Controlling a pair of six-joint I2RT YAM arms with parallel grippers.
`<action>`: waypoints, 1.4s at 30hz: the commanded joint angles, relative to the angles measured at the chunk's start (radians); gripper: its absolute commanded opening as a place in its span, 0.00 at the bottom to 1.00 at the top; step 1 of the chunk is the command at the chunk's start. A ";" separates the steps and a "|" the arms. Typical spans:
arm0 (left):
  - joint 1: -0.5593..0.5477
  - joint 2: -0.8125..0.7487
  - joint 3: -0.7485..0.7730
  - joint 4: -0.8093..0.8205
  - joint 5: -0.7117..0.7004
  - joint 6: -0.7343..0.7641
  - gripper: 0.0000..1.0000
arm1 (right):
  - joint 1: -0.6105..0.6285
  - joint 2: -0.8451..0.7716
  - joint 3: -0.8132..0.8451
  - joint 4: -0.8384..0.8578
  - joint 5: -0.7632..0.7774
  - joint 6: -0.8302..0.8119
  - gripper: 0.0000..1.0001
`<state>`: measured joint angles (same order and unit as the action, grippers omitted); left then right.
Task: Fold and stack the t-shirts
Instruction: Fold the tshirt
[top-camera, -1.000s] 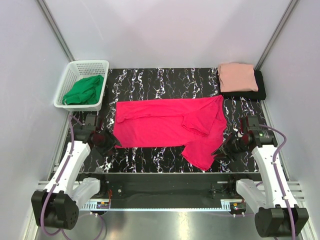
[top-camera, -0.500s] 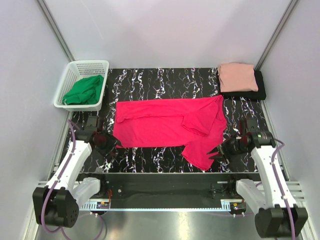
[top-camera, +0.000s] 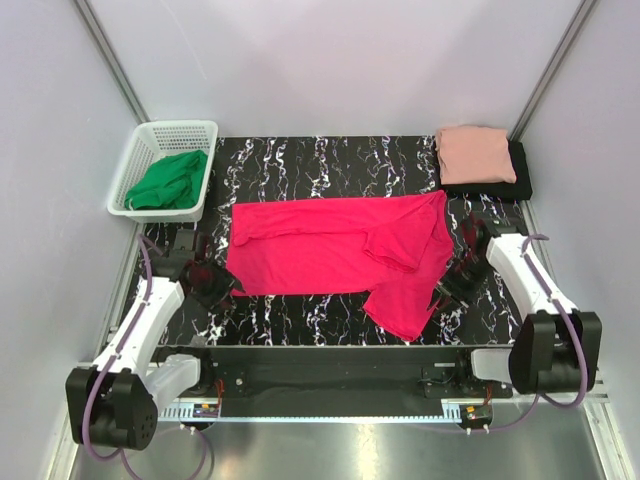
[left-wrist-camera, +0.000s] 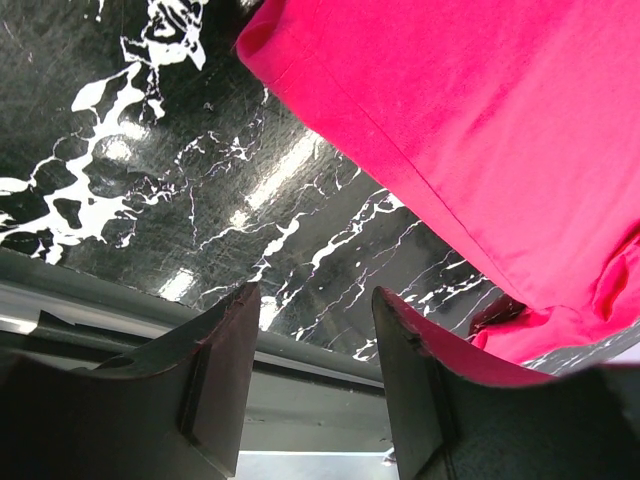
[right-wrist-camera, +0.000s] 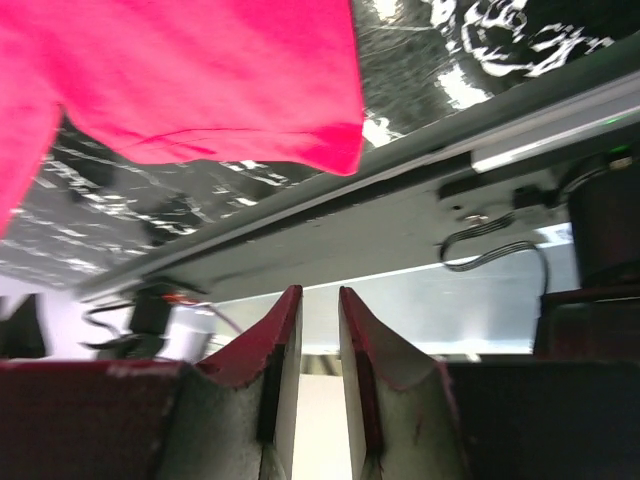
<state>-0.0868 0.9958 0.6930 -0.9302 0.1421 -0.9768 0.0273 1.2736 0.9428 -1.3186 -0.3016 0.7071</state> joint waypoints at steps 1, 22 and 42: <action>0.004 0.017 0.043 0.027 -0.013 0.039 0.52 | 0.016 0.024 0.047 -0.128 0.044 -0.097 0.28; 0.004 0.058 0.074 0.051 0.005 0.064 0.51 | 0.115 0.130 -0.085 0.004 -0.137 -0.014 0.34; 0.005 0.142 0.143 0.051 0.001 0.110 0.50 | 0.129 0.213 -0.136 0.111 -0.057 0.020 0.35</action>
<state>-0.0856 1.1454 0.7933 -0.8955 0.1448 -0.8860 0.1410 1.4525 0.7780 -1.2304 -0.3931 0.7124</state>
